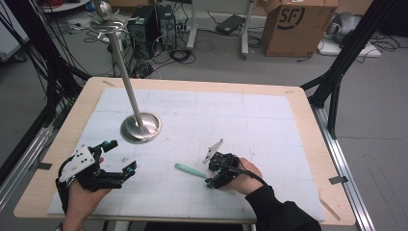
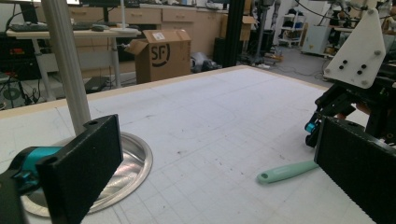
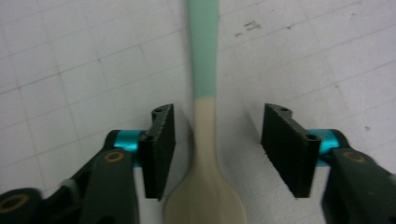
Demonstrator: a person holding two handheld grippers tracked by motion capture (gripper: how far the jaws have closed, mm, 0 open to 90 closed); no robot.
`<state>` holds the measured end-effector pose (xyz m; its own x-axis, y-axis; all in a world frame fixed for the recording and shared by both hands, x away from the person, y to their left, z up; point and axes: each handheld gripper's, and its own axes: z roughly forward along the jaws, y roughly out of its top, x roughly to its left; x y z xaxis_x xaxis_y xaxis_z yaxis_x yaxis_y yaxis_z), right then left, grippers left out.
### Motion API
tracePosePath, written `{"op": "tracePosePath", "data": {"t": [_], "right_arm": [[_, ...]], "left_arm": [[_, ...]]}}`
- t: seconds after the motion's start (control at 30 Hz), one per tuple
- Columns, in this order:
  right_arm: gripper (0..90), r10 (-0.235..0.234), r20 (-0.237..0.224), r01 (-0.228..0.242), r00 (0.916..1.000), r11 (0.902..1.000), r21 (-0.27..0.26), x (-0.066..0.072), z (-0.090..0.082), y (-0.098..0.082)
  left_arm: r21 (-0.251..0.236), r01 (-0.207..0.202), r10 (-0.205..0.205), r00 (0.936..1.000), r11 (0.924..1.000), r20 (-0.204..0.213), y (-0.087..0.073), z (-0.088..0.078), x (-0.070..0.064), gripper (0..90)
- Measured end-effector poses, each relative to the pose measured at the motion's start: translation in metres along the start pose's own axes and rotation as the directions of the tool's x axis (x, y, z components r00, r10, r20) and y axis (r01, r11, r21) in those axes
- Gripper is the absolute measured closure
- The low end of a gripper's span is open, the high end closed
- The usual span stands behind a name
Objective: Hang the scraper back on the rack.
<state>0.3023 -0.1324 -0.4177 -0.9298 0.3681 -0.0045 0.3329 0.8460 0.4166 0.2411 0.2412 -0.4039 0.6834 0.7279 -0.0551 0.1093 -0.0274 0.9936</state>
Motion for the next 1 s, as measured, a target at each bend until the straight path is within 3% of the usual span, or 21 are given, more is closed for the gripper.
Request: {"op": "tracePosePath", "data": {"t": [0.27, 0.3, 0.5, 0.6, 0.7, 1.0], "right_arm": [[59.8, -0.013, -0.015, 0.015, 0.9998, 0.9959, 0.089, -0.002, 0.001, 0.012], [61.6, -0.024, -0.011, 0.025, 0.9997, 0.9917, 0.126, -0.001, 0.001, 0.017], [72.2, -0.061, -0.020, 0.064, 0.9979, 0.9770, 0.203, 0.004, 0.004, 0.029], [73.2, -0.058, -0.021, 0.061, 0.9981, 0.9760, 0.209, 0.004, 0.004, 0.030], [79.7, -0.040, -0.028, 0.045, 0.9988, 0.9769, 0.209, 0.003, 0.004, 0.030], [80.3, -0.019, -0.032, 0.025, 0.9993, 0.9783, 0.206, 0.002, 0.003, 0.030]], "left_arm": [[0.005, 0.002, -0.002, 1.0000, 1.0000, 0.006, -0.001, 0.004, -0.001, 1.7], [0.006, -0.001, 0.001, 1.0000, 1.0000, 0.008, -0.001, 0.004, -0.001, 1.7], [0.005, 0.003, -0.003, 0.9999, 1.0000, 0.010, -0.001, 0.004, -0.001, 1.7], [0.005, 0.008, -0.008, 0.9999, 1.0000, 0.007, -0.001, 0.004, 0.000, 1.7], [0.002, 0.000, 0.000, 0.9999, 1.0000, 0.013, 0.000, 0.005, -0.003, 1.7], [0.013, -0.003, 0.002, 0.9999, 0.9999, 0.017, -0.001, 0.006, -0.002, 1.7]]}}
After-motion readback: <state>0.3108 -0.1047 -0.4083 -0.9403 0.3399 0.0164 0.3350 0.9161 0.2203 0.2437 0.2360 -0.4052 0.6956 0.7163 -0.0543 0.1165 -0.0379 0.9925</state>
